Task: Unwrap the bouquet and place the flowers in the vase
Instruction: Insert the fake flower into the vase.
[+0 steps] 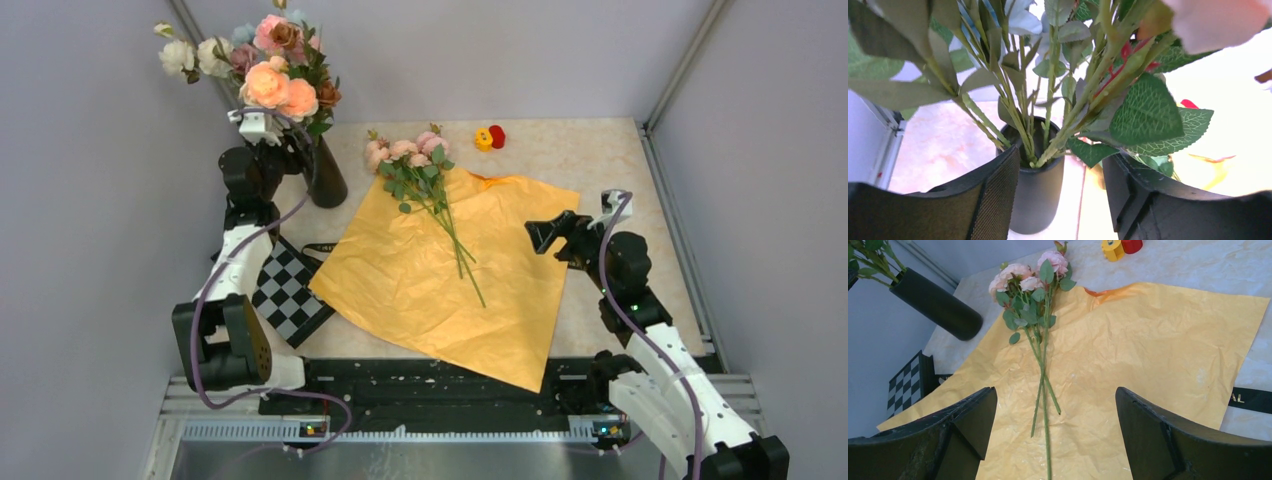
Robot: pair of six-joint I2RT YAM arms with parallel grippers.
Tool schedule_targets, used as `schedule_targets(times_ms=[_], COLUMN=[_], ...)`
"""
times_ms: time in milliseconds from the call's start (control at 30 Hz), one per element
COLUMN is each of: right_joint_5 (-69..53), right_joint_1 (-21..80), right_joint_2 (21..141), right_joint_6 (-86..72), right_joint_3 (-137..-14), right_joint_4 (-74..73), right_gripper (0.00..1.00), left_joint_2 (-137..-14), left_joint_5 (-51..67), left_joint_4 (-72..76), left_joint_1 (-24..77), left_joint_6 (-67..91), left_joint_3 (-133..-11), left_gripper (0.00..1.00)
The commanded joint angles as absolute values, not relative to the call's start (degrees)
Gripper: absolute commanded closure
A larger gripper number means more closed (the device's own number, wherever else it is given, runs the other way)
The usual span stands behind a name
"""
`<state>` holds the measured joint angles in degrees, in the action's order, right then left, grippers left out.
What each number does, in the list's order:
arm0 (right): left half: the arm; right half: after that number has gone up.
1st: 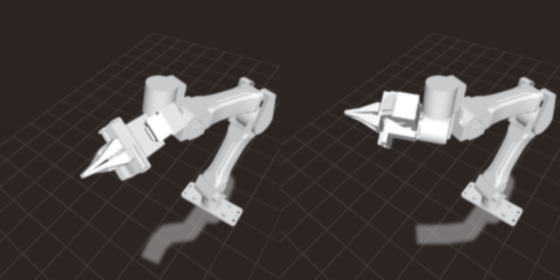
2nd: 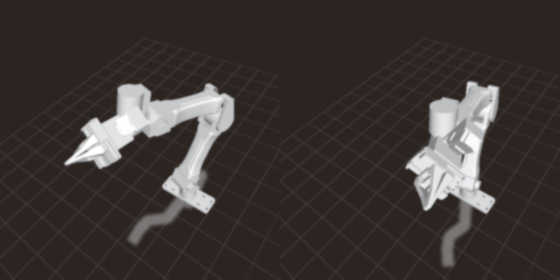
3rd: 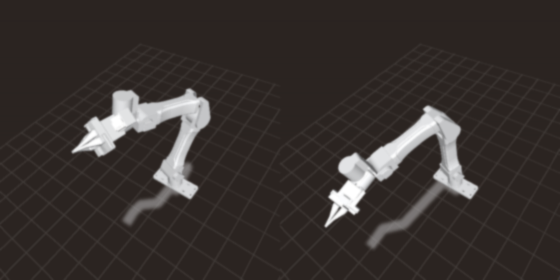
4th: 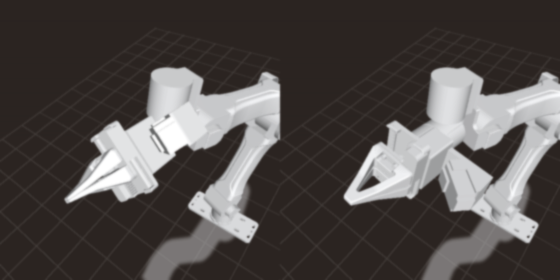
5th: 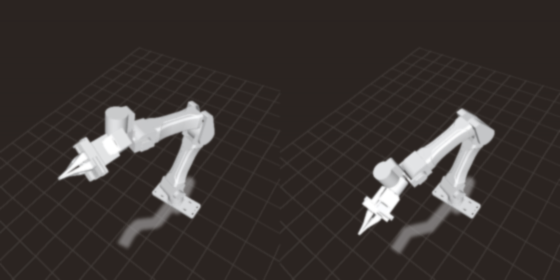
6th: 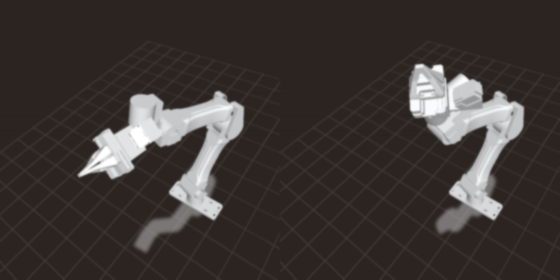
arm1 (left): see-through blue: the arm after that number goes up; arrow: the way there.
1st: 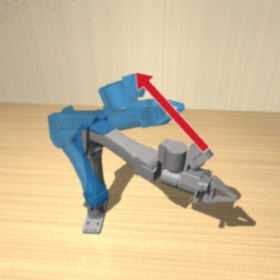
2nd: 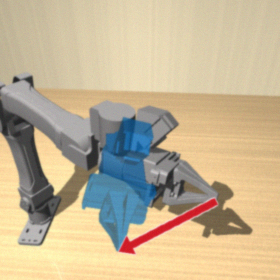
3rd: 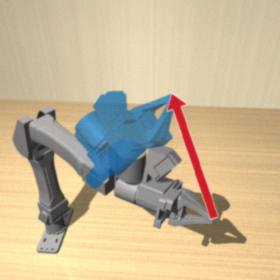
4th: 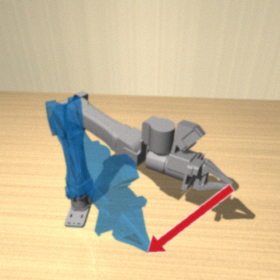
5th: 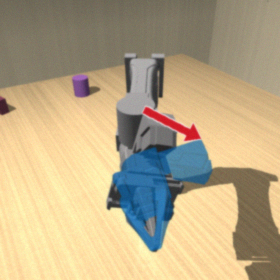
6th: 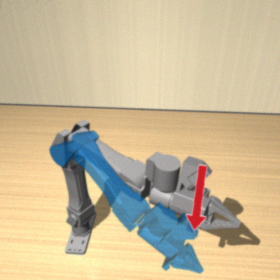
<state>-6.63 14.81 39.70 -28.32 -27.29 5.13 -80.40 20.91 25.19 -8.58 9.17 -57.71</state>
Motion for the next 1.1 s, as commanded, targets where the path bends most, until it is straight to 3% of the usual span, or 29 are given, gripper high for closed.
schedule_targets(times_ms=[0, 400, 533, 867, 1067], right_joint_5=[-7.5, -8.2, -8.6, -9.6, -2.4], right_joint_1=[13.9, 13.8, 13.9, 14.6, 22.9], right_joint_2=[38.6, 38.1, 39.0, 44.8, 50.6], right_joint_6=[-28.2, -27.3, -27.0, -25.9, -26.5], right_joint_3=[-27.3, -27.3, -28.2, -32.4, -35.7], right_joint_4=[8.1, 7.6, 6.4, 1.4, -2.9], right_gripper=[0.1, 0.1, 0.11, 0.29, 0.35], left_joint_2=[-75.8, -64.9, -60.0, -53.2, -52.6], left_joint_5=[22.7, 22.6, 21.6, 13.0, 10.5], left_joint_4=[27.3, 22.8, 20.2, -5.7, -11.8], left_joint_1=[-8.4, -8.4, -8.4, -8.4, -8.4], left_joint_6=[14.3, 19.1, 20.8, 21.0, 19.8], left_joint_3=[-54.9, -50.3, -48.3, -53.1, -53.3], left_gripper=[0.32, 0.02, 0.01, 0.01, 0.01])
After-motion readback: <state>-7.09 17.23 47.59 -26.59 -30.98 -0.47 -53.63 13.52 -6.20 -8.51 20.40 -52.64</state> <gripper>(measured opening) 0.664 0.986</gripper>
